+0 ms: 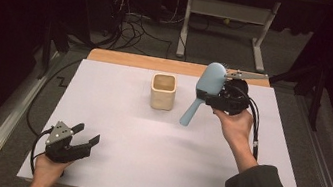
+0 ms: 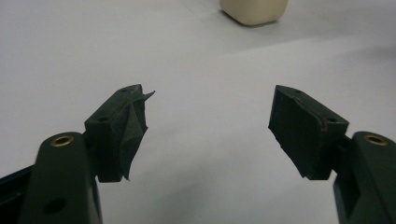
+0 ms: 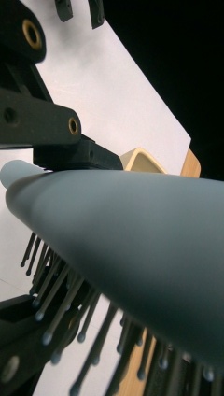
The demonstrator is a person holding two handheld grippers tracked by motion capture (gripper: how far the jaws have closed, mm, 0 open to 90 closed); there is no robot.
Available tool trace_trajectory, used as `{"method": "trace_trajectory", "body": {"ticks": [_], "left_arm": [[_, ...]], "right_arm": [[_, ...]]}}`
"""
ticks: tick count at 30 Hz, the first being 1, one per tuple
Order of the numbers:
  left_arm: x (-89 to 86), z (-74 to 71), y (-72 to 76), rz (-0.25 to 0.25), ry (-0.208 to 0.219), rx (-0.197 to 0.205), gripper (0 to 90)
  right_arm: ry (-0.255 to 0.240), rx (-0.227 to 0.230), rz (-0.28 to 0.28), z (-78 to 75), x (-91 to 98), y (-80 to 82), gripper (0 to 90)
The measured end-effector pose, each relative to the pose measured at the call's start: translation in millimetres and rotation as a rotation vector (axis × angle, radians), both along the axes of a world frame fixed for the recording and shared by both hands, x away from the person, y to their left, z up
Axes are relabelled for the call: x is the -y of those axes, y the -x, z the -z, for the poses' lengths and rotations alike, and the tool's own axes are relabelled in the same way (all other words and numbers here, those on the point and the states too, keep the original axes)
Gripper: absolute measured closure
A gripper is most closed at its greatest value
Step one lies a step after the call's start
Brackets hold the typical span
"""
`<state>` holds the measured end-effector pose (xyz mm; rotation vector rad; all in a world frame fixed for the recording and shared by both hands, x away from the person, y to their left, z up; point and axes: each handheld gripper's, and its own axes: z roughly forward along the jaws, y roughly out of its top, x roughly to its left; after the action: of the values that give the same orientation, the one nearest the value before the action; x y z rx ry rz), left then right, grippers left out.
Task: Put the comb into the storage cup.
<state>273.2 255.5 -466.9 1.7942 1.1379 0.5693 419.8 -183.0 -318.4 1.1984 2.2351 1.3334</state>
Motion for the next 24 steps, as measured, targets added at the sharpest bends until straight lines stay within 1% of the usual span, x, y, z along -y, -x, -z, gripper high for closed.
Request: {"method": "trace_trajectory", "body": {"ticks": [14,24], "left_arm": [[0.3,0.7,-0.7,0.004,0.000,-0.008,28.1],[0.9,0.3,-0.2,0.004,0.003,-0.007,28.1]], "right_arm": [[0.006,0.011,-0.003,-9.2,-8.7,-8.8,53.0],[0.003,0.021,0.000,-15.3,-11.6,-13.0,53.0]]}}
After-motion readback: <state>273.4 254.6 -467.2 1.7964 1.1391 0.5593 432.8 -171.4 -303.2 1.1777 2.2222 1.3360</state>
